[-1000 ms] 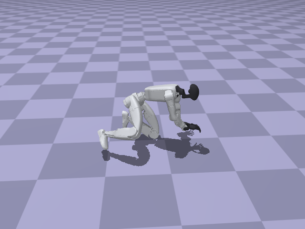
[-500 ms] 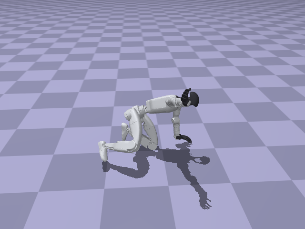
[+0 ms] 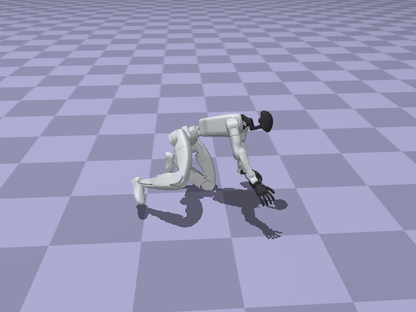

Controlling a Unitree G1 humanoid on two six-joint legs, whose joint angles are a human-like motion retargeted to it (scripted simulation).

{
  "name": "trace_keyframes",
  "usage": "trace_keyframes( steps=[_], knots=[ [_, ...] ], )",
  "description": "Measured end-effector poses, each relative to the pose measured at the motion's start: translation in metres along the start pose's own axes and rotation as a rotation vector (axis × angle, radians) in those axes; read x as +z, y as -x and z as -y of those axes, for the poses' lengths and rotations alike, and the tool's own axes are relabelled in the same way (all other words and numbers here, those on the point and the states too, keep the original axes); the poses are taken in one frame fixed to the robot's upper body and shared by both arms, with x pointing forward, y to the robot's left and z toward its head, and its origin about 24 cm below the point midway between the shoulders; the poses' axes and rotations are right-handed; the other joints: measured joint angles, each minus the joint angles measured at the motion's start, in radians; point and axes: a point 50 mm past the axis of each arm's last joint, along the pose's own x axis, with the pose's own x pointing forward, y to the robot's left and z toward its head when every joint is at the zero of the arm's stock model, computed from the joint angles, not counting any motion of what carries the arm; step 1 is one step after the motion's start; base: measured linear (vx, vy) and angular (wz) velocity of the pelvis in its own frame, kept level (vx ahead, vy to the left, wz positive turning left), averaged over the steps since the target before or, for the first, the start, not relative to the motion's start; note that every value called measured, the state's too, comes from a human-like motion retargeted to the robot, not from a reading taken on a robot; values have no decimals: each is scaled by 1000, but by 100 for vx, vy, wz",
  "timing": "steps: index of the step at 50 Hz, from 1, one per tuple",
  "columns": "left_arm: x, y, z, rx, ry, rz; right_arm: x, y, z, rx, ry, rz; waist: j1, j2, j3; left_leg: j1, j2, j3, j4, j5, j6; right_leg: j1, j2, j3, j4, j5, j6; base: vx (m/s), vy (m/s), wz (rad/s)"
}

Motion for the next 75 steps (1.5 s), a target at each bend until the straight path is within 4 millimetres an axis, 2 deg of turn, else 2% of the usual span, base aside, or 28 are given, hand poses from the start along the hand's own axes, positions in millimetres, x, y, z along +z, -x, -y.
trace_keyframes(
  steps=[2, 5, 9, 13, 15, 17, 20, 22, 24, 26, 28, 30, 33, 35, 37, 40, 42, 44, 48, 50, 52, 56, 58, 60, 65, 68, 71, 75],
  knots=[
    [23, -15, -5, 37, 48, 27, 64, 24, -40, 69, -37, 193, 34, 15, 84, 23, -8, 5, -3, 7, -12, 16, 3, 9, -4, 4, 1, -9, -3, 36],
    [60, -10, -3, 35, 136, 74, 105, 62, -69, 18, 127, 486, 102, 60, 120, 27, -37, 10, -7, 17, -18, 27, -9, 22, -4, -1, 3, -4, 1, 41],
    [94, -7, -5, 51, 224, 125, 133, 106, -95, -42, 513, 1007, 158, 86, 123, -6, -45, 9, 4, 16, 0, 1, -24, 32, 19, -13, -16, 1, -3, 4],
    [96, -13, -10, 73, 231, 152, 152, 145, -107, 3, 717, 1471, 155, 73, 126, -9, -21, 5, 5, 9, 5, 1, -24, 24, 28, -23, -34, 2, -4, 6],
    [89, -18, -12, 88, 208, 162, 155, 151, -103, 53, 771, 1622, 137, 50, 128, 1, -8, 1, 1, 6, 3, 14, -20, 18, 25, -23, -31, 6, -4, 14],
    [80, -24, -15, 110, 178, 180, 149, 133, -88, 73, 886, 1685, 115, 13, 128, 14, -2, -5, -6, 7, -2, 30, -15, 13, 21, -21, -17, 8, -2, 19],
    [71, -32, -20, 146, 140, 188, 119, 67, -41, 67, 975, 1429, 86, -49, 123, 36, -1, -17, -20, 12, -12, 59, -7, 2, 12, -15, 4, 10, -2, 19],
    [62, -38, -24, 178, 86, 200, 92, 7, 22, -111, 889, 1041, 61, -91, 109, 39, 1, -31, -23, 10, -17, 68, -4, -12, 15, -20, 4, 13, -5, -4],
    [49, -42, -26, 178, 26, 210, 54, -36, 101, -332, 574, 551, 30, -140, 67, 28, 4, -45, -23, 4, -18, 64, -4, -26, 21, -24, 4, 16, -2, -18],
    [34, -42, -26, 163, -49, 213, 8, -50, 185, -618, 66, 108, -5, -175, 40, 45, 10, -56, -44, 10, -33, 91, 1, -48, 9, -4, 5, 20, 5, 16],
    [14, -44, -28, 157, -135, 211, -38, -39, 255, -910, -340, -163, -38, -188, 44, 97, 26, -78, -82, 24, -64, 154, 25, -78, -19, 58, 6, 22, 10, 57],
    [2, -43, -29, 169, -173, 209, -66, -15, 310, -1180, -642, -197, -62, -194, 51, 135, 48, -108, -109, 37, -84, 182, 60, -96, -21, 159, 6, 21, 3, 46],
    [-30, -39, -33, 163, -274, 171, -97, 6, 342, -1182, -398, -184, -120, -187, 29, 153, 83, -161, -146, 59, -103, 141, 112, -108, 21, 342, 6, 22, 3, 5],
    [-68, -19, -32, 122, -407, 103, -120, 21, 354, -1120, -55, -278, -182, -145, -70, 108, 84, -192, -167, 66, -95, 42, 125, -102, 69, 408, 5, 25, 16, -55],
    [-89, -13, -36, 101, -460, 91, -144, 35, 358, -1084, 49, -357, -239, -145, -136, 76, 71, -209, -156, 42, -83, -109, 109, -91, 168, 370, 3, 15, 13, -24],
    [-106, -6, -40, 71, -509, 96, -171, 53, 361, -1064, 85, -496, -301, -96, -51, 205, 36, -258, -163, -16, -112, -157, 34, -156, 270, 167, -37, 9, 19, 212],
    [-108, -6, -40, 51, -517, 110, -182, 55, 352, -1023, 125, -551, -322, -74, 59, 331, 24, -303, -175, -45, -151, -157, -19, -268, 289, 31, -79, 6, 4, 306],
    [-112, -8, -42, 2, -528, 174, -195, 50, 314, -907, 154, -560, -330, -79, 136, 444, 52, -345, -196, -62, -190, -157, -19, -396, 231, -14, -71, 4, -5, 260],
    [-118, 41, -18, -155, -568, 211, -210, 43, 254, -507, 375, -536, -306, 57, 136, 574, 118, -465, -216, -95, -218, -157, 21, -591, 74, 13, -50, 15, -15, 204],
    [-109, 53, -9, -206, -549, 273, -216, 45, 209, -303, 352, -493, -299, 72, 136, 603, 131, -465, -240, -87, -198, -157, 37, -601, 9, 46, -36, 15, -17, 166],
    [-99, 56, -2, -235, -521, 316, -216, 53, 152, -52, 295, -421, -274, 76, 136, 625, 144, -482, -250, -94, -206, -157, 46, -612, 5, 52, -78, 15, -27, 104],
    [-81, 42, 0, -240, -451, 348, -174, 94, 23, 516, 166, -157, -230, 38, 136, 644, 142, -512, -283, -94, -221, -157, 27, -640, 52, 40, -200, 16, -34, 52],
    [-67, 40, 4, -231, -404, 366, -142, 111, -17, 729, 267, 66, -207, 46, 136, 632, 132, -538, -311, -96, -226, -157, -3, -667, 77, 23, -246, 16, -37, 44],
    [-56, 33, 5, -222, -380, 387, -108, 121, -47, 799, 366, 285, -193, 47, 136, 613, 136, -559, -356, -104, -239, -157, -23, -701, 82, 6, -272, 15, -39, 38],
    [-37, 4, 1, -209, -402, 468, -46, 129, -100, 716, 536, 572, -190, 1, 136, 543, 189, -565, -536, -153, -275, -157, -17, -767, 7, -18, -290, 12, -41, 37],
    [-24, -17, -3, -233, -421, 495, -31, 136, -121, 709, 713, 699, -207, -36, 136, 495, 175, -549, -682, -157, -270, -157, 4, -777, -98, 1, -297, 8, -39, 55],
    [0, -35, -2, -324, -422, 521, -19, 125, -124, 683, 826, 707, -226, -45, 136, 456, 126, -521, -861, -127, -261, -157, 28, -770, -244, 49, -286, 7, -33, 67],
    [64, -40, 5, -515, -315, 610, -7, 79, -102, 676, 898, 526, -209, -7, 136, 437, 48, -435, -1142, -33, -243, -157, 69, -741, -493, 154, -240, 8, -23, 59]
  ],
)
